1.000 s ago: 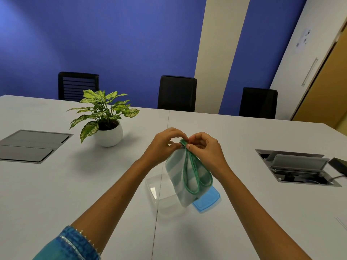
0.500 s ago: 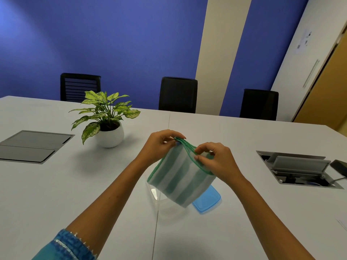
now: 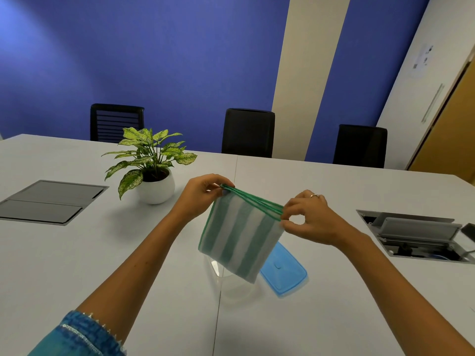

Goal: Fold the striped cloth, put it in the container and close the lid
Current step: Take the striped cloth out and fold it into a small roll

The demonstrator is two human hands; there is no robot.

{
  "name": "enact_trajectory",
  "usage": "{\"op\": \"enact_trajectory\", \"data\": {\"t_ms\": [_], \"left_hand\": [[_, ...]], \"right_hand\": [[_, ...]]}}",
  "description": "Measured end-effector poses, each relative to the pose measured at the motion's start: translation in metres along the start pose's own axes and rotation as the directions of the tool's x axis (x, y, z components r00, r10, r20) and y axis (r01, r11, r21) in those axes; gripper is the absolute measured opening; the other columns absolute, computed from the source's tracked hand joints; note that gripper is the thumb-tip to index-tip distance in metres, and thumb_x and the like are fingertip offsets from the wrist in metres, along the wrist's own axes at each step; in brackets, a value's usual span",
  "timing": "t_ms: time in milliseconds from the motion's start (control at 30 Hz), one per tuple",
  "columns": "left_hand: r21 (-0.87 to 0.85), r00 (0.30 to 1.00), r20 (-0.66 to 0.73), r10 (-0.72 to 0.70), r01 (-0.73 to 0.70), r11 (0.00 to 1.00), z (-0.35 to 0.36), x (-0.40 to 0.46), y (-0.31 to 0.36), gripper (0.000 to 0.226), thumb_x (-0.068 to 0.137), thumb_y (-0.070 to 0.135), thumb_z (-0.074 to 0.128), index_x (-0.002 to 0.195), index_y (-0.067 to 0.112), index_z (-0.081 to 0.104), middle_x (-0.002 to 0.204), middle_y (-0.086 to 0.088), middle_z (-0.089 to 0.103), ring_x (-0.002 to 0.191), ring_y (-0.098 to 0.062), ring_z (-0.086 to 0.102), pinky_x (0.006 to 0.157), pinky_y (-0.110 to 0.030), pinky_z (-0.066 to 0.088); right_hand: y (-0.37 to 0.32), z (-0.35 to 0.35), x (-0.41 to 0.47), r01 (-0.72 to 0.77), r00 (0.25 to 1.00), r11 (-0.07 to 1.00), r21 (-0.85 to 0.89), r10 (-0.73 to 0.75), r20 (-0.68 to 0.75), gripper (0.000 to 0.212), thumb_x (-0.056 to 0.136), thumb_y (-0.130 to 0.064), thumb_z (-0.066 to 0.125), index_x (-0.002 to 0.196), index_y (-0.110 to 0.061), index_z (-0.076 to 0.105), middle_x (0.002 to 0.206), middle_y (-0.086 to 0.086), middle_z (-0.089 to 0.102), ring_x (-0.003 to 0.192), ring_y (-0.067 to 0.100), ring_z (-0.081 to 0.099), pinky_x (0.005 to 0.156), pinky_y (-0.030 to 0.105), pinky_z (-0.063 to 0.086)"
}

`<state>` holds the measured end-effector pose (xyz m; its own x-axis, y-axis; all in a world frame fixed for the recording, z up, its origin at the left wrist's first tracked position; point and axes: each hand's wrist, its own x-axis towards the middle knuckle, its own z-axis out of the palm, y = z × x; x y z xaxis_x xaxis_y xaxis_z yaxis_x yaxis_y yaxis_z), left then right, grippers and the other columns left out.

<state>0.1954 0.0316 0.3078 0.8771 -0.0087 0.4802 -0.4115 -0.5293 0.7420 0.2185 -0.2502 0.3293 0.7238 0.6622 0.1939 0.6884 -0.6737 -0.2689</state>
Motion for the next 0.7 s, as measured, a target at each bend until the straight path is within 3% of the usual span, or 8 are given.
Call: {"op": "enact_trajectory", "data": {"t_ms": [133,267,400,500,700], "left_hand": [[-0.04,0.996,0.04,-0.075,0.077,0.996,-0.001,-0.002,-0.006,0.018,0.087,0.008,0.06,0.098,0.021,0.066,0.1,0.0,0.068,0.094,-0.022,0.065,0.083,-0.028,0.055],[-0.078,0.991,0.066,-0.113,0.118,0.99,-0.001,-0.003,-0.002,0.015,0.088,0.01,0.059,0.099,0.019,0.064,0.104,-0.004,0.066,0.098,-0.026,0.063,0.084,-0.038,0.055],[-0.023,0.986,0.09,-0.138,0.141,0.99,-0.003,-0.004,0.001,0.013,0.088,0.013,0.058,0.1,0.018,0.06,0.104,-0.001,0.063,0.099,-0.026,0.06,0.083,-0.038,0.054],[0.088,0.979,0.134,-0.153,0.142,0.986,-0.001,-0.006,0.001,0.021,0.09,0.013,0.056,0.111,0.019,0.056,0.103,0.001,0.059,0.097,-0.02,0.059,0.078,-0.027,0.052],[0.255,0.93,0.236,-0.281,0.22,0.942,0.003,-0.008,-0.001,0.029,0.093,0.01,0.051,0.12,0.019,0.056,0.118,-0.009,0.06,0.098,-0.019,0.054,0.084,-0.03,0.047]], "right_hand": [[-0.003,0.0,0.004,0.068,0.97,0.975,0.213,-0.015,-0.242,0.02,0.079,-0.028,0.072,0.082,-0.008,0.067,0.086,0.003,0.066,0.081,0.018,0.06,0.072,0.028,0.054],[-0.006,0.007,0.008,0.044,0.921,0.955,0.294,0.075,-0.383,0.015,0.077,-0.011,0.074,0.079,-0.008,0.059,0.083,0.006,0.061,0.073,0.019,0.057,0.063,0.015,0.05],[-0.003,0.008,0.008,-0.056,0.941,0.896,0.441,0.195,-0.276,0.024,0.078,-0.008,0.072,0.094,-0.017,0.055,0.101,0.002,0.057,0.081,0.019,0.061,0.067,0.021,0.056],[-0.003,0.008,0.008,-0.114,0.959,0.851,0.513,0.229,-0.165,0.032,0.079,-0.005,0.069,0.103,-0.019,0.053,0.097,0.004,0.062,0.085,0.022,0.062,0.07,0.024,0.056],[-0.021,0.012,0.014,-0.097,0.92,0.661,0.744,0.344,-0.187,0.034,0.076,-0.019,0.076,0.101,-0.022,0.053,0.097,0.006,0.065,0.088,0.021,0.063,0.077,0.029,0.058]]}}
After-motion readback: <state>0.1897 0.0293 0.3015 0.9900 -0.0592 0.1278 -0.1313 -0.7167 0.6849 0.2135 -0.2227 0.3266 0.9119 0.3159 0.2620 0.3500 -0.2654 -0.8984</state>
